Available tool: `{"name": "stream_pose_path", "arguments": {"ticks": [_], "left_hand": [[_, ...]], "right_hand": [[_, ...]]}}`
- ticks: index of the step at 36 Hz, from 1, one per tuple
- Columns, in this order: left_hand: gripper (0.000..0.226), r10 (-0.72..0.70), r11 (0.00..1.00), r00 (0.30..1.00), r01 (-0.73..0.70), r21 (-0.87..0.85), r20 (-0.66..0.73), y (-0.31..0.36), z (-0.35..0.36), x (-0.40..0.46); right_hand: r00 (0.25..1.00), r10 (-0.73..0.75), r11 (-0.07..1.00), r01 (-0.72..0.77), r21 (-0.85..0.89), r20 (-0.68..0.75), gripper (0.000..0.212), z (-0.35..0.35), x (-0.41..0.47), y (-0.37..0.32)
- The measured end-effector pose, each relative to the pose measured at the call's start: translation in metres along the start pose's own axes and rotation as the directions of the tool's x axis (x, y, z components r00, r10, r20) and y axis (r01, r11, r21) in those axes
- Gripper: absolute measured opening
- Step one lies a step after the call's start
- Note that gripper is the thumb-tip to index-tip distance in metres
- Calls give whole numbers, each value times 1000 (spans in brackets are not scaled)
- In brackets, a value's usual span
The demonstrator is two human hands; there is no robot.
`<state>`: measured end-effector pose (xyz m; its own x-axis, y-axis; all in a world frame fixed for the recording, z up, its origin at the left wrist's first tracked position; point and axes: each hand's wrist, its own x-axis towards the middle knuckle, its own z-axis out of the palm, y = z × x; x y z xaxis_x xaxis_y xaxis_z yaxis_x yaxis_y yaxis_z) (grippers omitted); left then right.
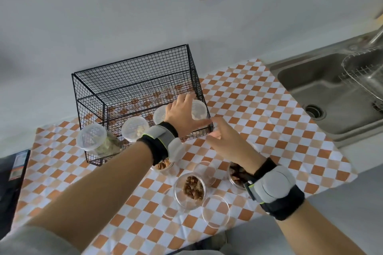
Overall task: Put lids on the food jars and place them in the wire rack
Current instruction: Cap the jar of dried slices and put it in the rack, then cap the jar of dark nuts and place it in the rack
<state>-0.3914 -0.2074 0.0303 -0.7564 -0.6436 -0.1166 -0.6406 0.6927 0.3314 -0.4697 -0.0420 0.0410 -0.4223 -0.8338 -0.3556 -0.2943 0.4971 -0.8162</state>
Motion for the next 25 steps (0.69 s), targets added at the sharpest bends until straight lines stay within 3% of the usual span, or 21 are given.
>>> {"name": "stream_pose_path", "arguments": {"ticks": [7, 12, 18, 25], "left_hand": [[90, 56, 986, 998, -59, -154, -20, -4, -14, -46], [89, 53, 976, 999, -52, -210, 2, -13, -21, -78], [80, 19, 961, 1000, -20, -275, -7, -35, -20, -116], [70, -89, 921, 993, 54, -387, -75, -67, -9, -149]], "right_hand": [[999, -48, 999, 48, -5, 13, 53, 6, -24, 10], [991, -57, 997, 63, -49, 120, 55, 16, -36, 24], [946, -71, 983, 119, -136, 315, 100, 27, -57, 25], [931, -56, 964, 145, -224, 362, 119, 42, -65, 25]]}}
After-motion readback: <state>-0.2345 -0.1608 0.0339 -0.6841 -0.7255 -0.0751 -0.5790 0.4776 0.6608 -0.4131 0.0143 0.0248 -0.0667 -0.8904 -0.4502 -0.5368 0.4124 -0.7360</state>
